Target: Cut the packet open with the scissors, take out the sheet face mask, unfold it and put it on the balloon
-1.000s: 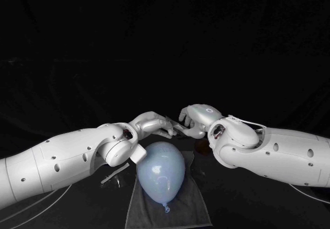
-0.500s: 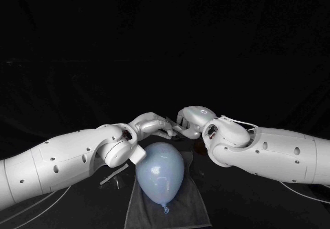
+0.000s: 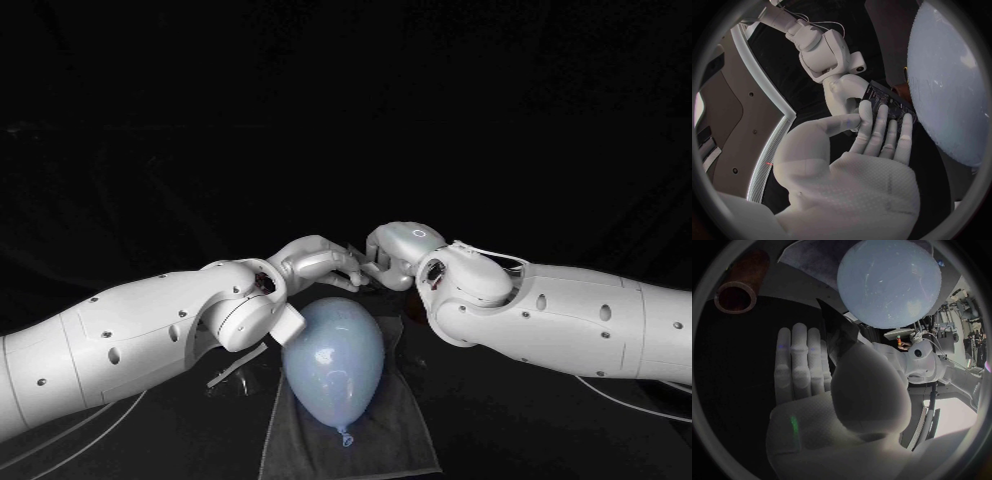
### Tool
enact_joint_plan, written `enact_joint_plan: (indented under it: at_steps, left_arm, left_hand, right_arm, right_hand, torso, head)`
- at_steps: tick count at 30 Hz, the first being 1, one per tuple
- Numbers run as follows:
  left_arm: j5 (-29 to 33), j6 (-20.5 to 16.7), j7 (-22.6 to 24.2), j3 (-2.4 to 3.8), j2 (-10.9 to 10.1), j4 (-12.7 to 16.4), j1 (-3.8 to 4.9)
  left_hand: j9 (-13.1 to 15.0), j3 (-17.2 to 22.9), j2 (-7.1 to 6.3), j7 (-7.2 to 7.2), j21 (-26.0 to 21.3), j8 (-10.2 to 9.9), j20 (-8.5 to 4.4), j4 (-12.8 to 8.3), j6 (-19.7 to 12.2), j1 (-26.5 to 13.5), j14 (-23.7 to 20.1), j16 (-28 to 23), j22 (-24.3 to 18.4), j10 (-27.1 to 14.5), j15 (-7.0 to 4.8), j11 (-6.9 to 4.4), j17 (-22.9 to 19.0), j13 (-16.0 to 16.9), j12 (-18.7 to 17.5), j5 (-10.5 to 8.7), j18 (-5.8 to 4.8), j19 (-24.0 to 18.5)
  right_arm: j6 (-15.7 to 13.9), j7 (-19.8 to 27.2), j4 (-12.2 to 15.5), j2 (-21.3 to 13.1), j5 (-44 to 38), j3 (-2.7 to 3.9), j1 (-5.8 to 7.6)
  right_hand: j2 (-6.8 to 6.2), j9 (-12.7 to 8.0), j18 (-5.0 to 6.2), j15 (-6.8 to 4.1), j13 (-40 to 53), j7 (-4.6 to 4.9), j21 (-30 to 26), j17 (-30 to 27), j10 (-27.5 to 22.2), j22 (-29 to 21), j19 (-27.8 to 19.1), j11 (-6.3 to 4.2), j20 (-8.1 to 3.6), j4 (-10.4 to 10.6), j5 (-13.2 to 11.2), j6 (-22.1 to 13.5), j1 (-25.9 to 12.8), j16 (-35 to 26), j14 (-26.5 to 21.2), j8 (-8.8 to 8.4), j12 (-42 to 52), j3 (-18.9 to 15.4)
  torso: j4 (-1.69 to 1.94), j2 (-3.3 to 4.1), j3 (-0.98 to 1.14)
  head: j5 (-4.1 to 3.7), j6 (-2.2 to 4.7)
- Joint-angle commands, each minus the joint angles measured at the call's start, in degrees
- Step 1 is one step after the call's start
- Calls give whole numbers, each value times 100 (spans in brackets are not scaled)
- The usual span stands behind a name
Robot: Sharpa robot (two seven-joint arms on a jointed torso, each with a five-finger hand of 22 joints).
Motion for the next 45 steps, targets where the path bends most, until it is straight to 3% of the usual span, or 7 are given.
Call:
enact_joint_plan:
  at_steps: [1,21,26,31,37,41,45]
  left_arm:
    - [-20,123,94,12,16,20,11]
    - [-50,86,73,12,20,-66,13]
    - [-50,69,68,12,26,-79,13]
    - [-50,56,62,12,28,-85,13]
    - [-14,8,65,12,34,-82,13]
    - [99,-50,98,12,39,-82,13]
    - [220,-58,134,12,28,-117,14]
  left_hand:
    - [0,142,50,-18,-20,115,5,-186,43,3,38,-29,-9,-8,-12,-6,-8,0,5,24,-44,46]
    - [-5,155,52,-21,-29,116,6,-210,29,14,40,-30,-16,-13,-13,-8,-21,0,2,31,-43,50]
    - [-6,157,52,-21,-30,117,6,-213,27,16,41,-29,-17,-13,-13,-8,-24,-1,2,31,-43,53]
    - [-6,157,52,-21,-30,117,6,-213,27,16,41,-29,-17,-13,-13,-8,-24,-1,2,31,-43,53]
    - [-22,136,41,-3,-44,112,6,-188,1,5,49,-26,-28,-31,-10,3,-48,-3,-10,-4,-43,70]
    - [-125,-134,24,49,-103,10,6,47,-175,49,52,-19,-76,-158,21,54,-140,-1,-67,-80,-45,124]
    - [-543,-1360,-222,184,-251,-558,6,156,-766,827,63,10,-191,-317,69,148,-292,8,-64,-106,-51,242]
  right_arm:
    - [-46,-62,37,-17,-250,-1,-7]
    - [-316,-22,614,-378,-439,4,19]
    - [-270,-25,714,-454,-488,6,44]
    - [-220,-28,813,-512,-518,7,68]
    - [-340,-23,854,-550,-484,8,81]
    - [-522,-17,819,-565,-352,12,84]
    - [-824,42,772,-611,-100,32,86]
  right_hand:
    - [-31,-4,98,-6,50,-3,41,74,32,-10,58,-20,-17,-27,-47,43,140,23,34,60,14,275]
    - [-192,-117,56,22,222,67,268,252,-62,214,-70,29,-52,-694,474,33,44,-191,-25,193,-146,1550]
    - [-138,-204,18,65,245,149,450,200,-170,466,-311,89,-55,-1084,497,-56,-105,-356,-81,120,-237,1672]
    - [-169,-304,4,146,211,238,467,152,-335,552,-535,179,11,-1138,442,-249,-358,-490,-197,-33,-352,1776]
    - [220,-348,59,-56,209,147,1237,79,103,1268,-474,78,-311,-1811,-80,61,75,-438,289,-7,-271,1969]
    - [246,-402,-23,-105,140,138,1799,13,242,1887,-835,52,-415,-2050,-176,173,-53,-518,415,-49,-369,2262]
    - [261,-414,-31,-121,97,128,2135,13,322,2261,-1065,45,-438,-2171,-162,202,-176,-560,476,-34,-436,2417]
  torso:
    - [-3,-1,3]
    - [-4,-5,1]
    - [-4,0,2]
    - [-6,0,0]
    - [1,1,0]
    - [1,-2,0]
    - [0,2,-1]
  head:
    - [-7,2]
    - [35,-23]
    - [46,-32]
    - [48,-37]
    - [42,-24]
    - [43,-18]
    - [44,-1]
